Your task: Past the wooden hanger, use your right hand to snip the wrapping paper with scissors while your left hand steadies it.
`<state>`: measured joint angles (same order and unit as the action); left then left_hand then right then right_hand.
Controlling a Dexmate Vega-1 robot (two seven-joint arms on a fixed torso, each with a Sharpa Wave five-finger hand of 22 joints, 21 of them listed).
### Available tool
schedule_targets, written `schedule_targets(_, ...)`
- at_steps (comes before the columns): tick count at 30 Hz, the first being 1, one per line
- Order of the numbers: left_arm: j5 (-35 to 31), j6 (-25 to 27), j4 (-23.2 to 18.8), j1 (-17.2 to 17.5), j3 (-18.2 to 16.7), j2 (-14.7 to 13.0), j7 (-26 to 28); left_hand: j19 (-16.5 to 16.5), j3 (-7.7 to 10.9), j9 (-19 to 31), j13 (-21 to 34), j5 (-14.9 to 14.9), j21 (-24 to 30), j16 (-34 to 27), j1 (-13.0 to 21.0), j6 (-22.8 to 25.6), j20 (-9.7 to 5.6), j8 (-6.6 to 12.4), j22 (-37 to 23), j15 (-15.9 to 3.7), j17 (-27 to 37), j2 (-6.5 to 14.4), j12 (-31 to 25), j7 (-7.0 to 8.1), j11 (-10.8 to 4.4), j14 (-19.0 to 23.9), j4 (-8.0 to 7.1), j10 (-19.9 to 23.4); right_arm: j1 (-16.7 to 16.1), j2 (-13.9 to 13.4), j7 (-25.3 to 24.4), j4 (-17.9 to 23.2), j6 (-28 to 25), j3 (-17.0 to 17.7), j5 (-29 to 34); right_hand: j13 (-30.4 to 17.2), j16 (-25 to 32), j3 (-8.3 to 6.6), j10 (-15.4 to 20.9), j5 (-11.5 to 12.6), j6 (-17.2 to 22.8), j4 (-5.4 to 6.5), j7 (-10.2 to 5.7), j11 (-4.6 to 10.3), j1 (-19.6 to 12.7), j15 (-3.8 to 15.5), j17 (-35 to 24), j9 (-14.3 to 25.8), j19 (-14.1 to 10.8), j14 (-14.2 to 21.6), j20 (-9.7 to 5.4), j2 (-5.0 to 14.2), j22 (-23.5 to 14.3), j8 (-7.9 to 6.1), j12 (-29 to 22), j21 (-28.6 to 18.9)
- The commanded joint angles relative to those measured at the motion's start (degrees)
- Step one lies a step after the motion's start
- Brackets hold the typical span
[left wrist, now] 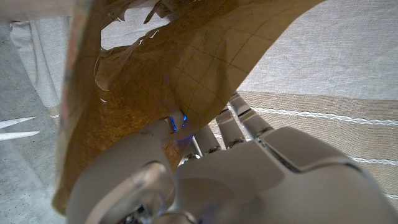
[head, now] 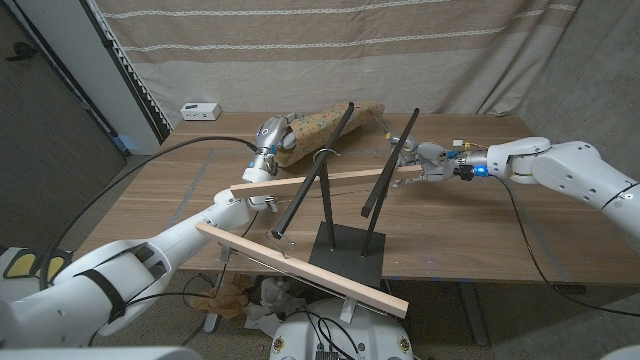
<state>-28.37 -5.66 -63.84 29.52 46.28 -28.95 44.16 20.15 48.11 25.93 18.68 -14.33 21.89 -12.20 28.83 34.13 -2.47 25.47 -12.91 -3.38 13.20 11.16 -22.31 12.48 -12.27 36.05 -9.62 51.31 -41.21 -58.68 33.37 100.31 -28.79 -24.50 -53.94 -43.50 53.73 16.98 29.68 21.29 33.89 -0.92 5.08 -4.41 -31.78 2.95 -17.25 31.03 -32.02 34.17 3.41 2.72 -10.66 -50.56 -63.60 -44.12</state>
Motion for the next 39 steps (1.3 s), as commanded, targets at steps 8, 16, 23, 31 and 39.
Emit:
schedule_targets(8, 0.0, -2.8, 4.3, -2.5, 1.1, 1.3, 1.7, 0.7, 0.52, 0.7, 0.3, -0.3, 0.6, 0.3, 0.5, -0.1, -2.88, 0.85, -0.2, -9.84, 0.2, 0.0, -0.2, 0.09, -0.15, 0.4, 0.33, -0.2, 3.2, 1.1, 1.4, 0.7, -2.2, -2.9, 2.4, 0.1, -0.8, 0.36, 4.2, -0.3, -5.4, 0.02, 6.70, -1.34, 0.7, 1.54, 0.3, -0.9, 0.0, -0.4, 0.16, 0.05, -0.2, 1.33, -7.6, 0.3)
schedule_targets(16, 0.1, -5.4, 5.1, -3.2, 2.2, 1.4, 0.6, 0.9, 0.58, 1.1, 0.4, -0.4, 0.8, 0.4, 0.6, -0.2, -3.18, 1.15, -0.2, -9.88, 0.1, 0.0, -0.3, 0.09, -0.13, 0.4, 0.47, -0.1, 4.7, 1.7, 2.8, 0.5, -2.9, -4.5, 3.6, 0.7, -1.5, 0.29, 3.5, -0.4, -7.5, 0.00, 6.71, -1.34, 0.7, 1.34, 0.2, -2.3, 0.1, -0.7, 0.34, 0.05, -0.1, 3.63, -7.4, 0.6)
schedule_targets(23, -0.6, -6.2, 4.0, -3.0, 2.8, 0.8, -0.6, 0.9, 0.61, 1.4, 0.5, -0.5, 0.8, 0.5, 0.7, -0.2, -3.37, 1.39, -0.2, -9.89, 0.1, 0.0, -0.3, 0.08, -0.12, 0.4, 0.54, -0.1, 6.2, 2.2, 4.5, 0.0, -4.0, -5.8, 4.4, 1.2, -1.8, 0.43, 3.7, -0.6, -8.7, 0.19, 6.84, -1.45, 1.2, 1.05, 0.3, -3.3, 0.0, -0.4, 0.40, -0.06, -0.1, 5.16, -7.5, 0.8)
schedule_targets(31, -2.1, -6.0, 1.9, -2.7, 3.0, -0.4, -1.6, 0.8, 0.62, 1.7, 0.6, -0.5, 0.9, 0.5, 0.8, -0.2, -3.50, 1.61, -0.1, -9.89, 0.1, -0.1, -0.3, 0.08, -0.11, 0.4, 0.57, -0.2, 7.1, 2.1, 6.2, -0.3, -3.8, -6.8, 5.6, 1.9, -2.2, 0.26, 4.0, -0.6, -10.1, 0.12, 6.94, -1.74, 1.3, 0.76, 0.6, -4.9, -0.3, -0.5, 0.35, -0.11, -0.2, 7.33, -7.5, 0.9)
schedule_targets(39, -3.2, -5.8, 0.0, -2.3, 2.7, -1.5, -2.7, 0.8, 0.62, 2.0, 0.7, -0.6, 1.0, 0.6, 0.8, -0.2, -3.54, 1.88, -0.1, -9.88, 0.1, -0.1, -0.3, 0.08, -0.12, 0.4, 0.59, -0.2, 7.8, 2.2, 7.3, -0.9, -4.6, -7.6, 6.2, 5.7, -3.6, 0.21, 4.1, -0.8, -12.5, 0.21, 7.00, -2.39, 2.0, -0.94, 1.5, -8.9, -0.6, -1.4, 0.55, -0.46, -0.2, 11.94, -5.9, 1.2)
